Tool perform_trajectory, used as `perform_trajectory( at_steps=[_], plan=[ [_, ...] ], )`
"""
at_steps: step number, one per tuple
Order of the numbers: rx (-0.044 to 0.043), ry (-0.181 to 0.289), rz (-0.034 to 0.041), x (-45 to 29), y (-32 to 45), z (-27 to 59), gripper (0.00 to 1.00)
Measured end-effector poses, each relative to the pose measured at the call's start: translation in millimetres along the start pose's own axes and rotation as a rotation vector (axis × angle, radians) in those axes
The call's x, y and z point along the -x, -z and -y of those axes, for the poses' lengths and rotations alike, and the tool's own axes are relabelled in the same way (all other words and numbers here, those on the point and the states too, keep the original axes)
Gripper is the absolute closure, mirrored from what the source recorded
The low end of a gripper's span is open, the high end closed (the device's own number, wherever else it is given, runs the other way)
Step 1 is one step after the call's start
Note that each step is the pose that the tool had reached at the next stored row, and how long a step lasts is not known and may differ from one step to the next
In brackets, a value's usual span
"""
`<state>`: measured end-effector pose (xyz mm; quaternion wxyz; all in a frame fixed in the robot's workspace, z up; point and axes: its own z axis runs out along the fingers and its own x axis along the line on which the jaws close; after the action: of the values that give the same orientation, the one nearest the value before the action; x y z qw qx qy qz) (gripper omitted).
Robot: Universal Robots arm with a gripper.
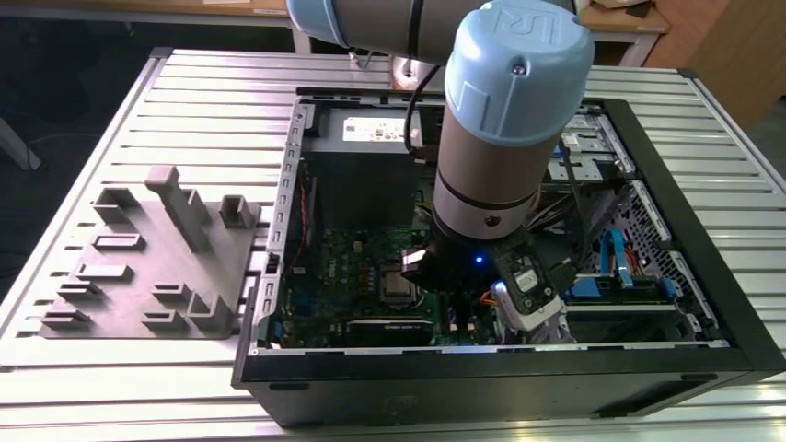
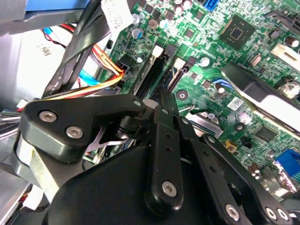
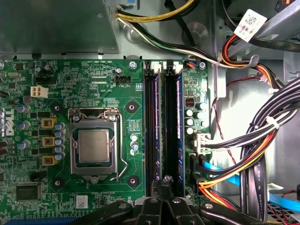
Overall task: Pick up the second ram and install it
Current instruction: 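Press down the second ram until it locks into place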
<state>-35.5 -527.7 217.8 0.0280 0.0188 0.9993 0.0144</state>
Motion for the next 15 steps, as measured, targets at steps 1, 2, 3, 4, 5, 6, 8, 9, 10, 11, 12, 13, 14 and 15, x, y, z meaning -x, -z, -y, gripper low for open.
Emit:
perform_trajectory(
  at_steps=[1,2,3,4,5,6,8,9,10,11,12,13,14,15],
  plan=[
    [0.0000,0.000,0.0000,0.0,0.0,0.0,0.93],
    [0.0000,0.000,0.0000,0.0,-0.1,0.0,0.93],
    [0.0001,0.000,0.0000,0.0,-0.2,0.0,0.93],
    [0.0001,0.000,0.0000,0.0,-0.3,0.0,0.93],
    [0.0000,0.000,0.0000,0.0,-0.3,0.0,0.93],
    [0.0003,0.000,0.0001,0.0,0.0,0.0,0.93],
    [0.0022,0.000,0.0005,0.1,1.3,-0.3,0.93],
    [0.0012,0.000,0.0003,0.2,3.3,-0.2,0.93],
    [0.0003,0.000,0.0000,0.3,5.9,-0.2,0.93],
    [0.0004,0.000,0.0001,0.5,8.3,-0.3,0.93],
    [0.0004,0.000,0.0001,0.6,10.8,-0.3,0.93],
    [0.0004,0.000,0.0001,0.8,13.7,-0.4,0.93],
    [0.0002,0.000,0.0001,0.9,16.7,-0.5,0.93],
    [0.0002,0.000,0.0000,1.1,19.6,-0.6,0.93]
  ],
)
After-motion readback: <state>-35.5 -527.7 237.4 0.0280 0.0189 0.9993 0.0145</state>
